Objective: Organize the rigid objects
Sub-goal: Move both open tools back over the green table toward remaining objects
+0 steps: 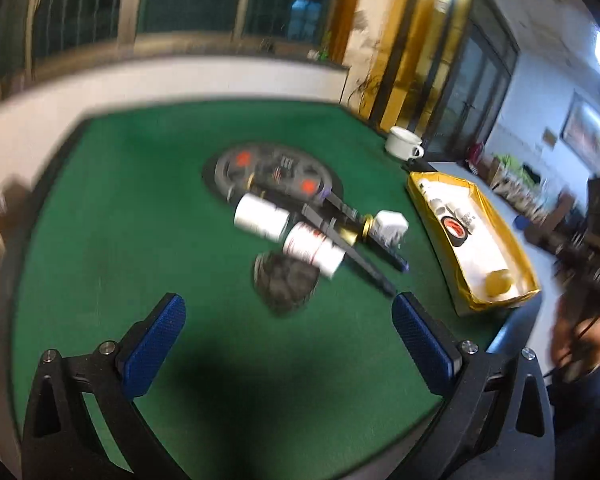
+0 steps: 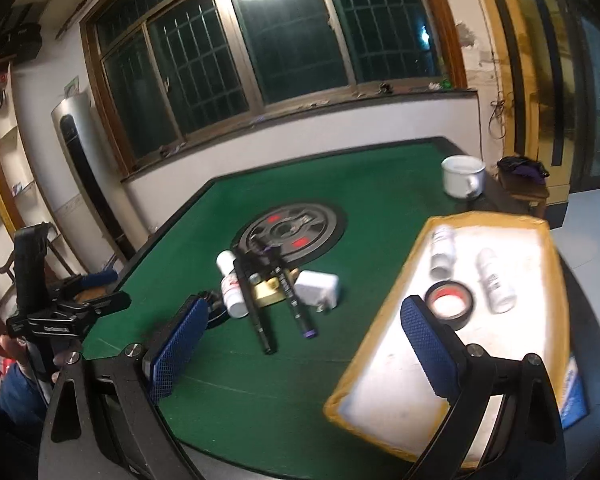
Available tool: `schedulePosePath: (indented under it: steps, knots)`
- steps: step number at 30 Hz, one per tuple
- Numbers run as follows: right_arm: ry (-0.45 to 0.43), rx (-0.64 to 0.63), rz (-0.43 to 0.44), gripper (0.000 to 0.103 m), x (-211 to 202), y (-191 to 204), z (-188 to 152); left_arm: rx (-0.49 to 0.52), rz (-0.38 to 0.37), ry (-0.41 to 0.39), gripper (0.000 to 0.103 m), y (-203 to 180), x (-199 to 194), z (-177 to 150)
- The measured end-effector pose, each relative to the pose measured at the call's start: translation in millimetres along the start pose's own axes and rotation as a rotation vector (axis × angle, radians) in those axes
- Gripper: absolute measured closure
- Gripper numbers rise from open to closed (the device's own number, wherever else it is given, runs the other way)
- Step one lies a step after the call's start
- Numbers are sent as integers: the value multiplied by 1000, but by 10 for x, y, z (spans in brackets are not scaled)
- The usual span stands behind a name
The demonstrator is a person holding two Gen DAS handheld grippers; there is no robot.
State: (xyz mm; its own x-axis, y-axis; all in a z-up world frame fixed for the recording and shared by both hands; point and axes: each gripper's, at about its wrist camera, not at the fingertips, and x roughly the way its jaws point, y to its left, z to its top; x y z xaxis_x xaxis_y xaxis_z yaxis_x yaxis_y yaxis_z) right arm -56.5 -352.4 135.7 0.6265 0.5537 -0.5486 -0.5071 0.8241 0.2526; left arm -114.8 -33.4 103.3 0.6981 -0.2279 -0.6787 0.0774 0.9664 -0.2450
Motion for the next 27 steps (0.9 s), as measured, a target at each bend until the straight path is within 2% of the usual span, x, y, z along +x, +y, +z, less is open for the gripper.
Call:
schedulePosePath:
  steps: [2, 4, 6, 8, 10, 12, 14, 17, 18, 20, 22, 23, 24, 25, 26, 27]
  knots:
    - [37, 0, 16, 8, 155, 79, -42, -53, -41, -13, 0, 171, -36, -57]
    - [77, -23, 37, 8, 303, 208, -74, -66, -128, -53, 0, 269, 12, -63]
    - [108, -38, 42, 8, 409, 309, -136, -27, -168, 31, 0, 230, 180, -24]
    - [141, -45, 51, 8, 480, 399, -179, 65, -85, 118, 0, 101, 371, 59]
    - [157, -54, 52, 8, 532, 469, -219, 83, -63, 152, 0, 86, 461, 70]
    - [165, -64, 44, 8, 562, 520, -232, 49, -31, 171, 0, 91, 544, 110]
    - [171, -58, 46, 8, 583, 537, -237, 34, 52, 171, 0, 83, 587, 172]
    - [147, -3, 161, 11, 592, 570, -246, -71, 191, 178, 0, 111, 643, 363]
    - [110, 34, 218, 14, 579, 593, -243, -115, 207, 171, 0, 127, 655, 429]
    - [54, 57, 251, 15, 542, 675, -222, -178, 169, 115, 0, 107, 599, 534]
    - [-27, 57, 223, 15, 476, 777, -145, -160, 154, 83, 0, 43, 593, 576]
    - [-50, 41, 176, 15, 461, 817, -98, -113, 124, 95, 0, 1, 626, 571]
    - [-28, -8, 96, 15, 503, 882, -42, -94, 98, 125, 0, -8, 663, 570]
    - [-5, -43, 53, 15, 545, 910, -14, -87, 51, 166, 0, 7, 707, 537]
    - [5, -49, 45, 15, 566, 877, 0, -97, -24, 199, 0, 49, 752, 503]
    - [25, -28, 65, 15, 594, 803, -1, -112, -49, 210, 0, 88, 750, 468]
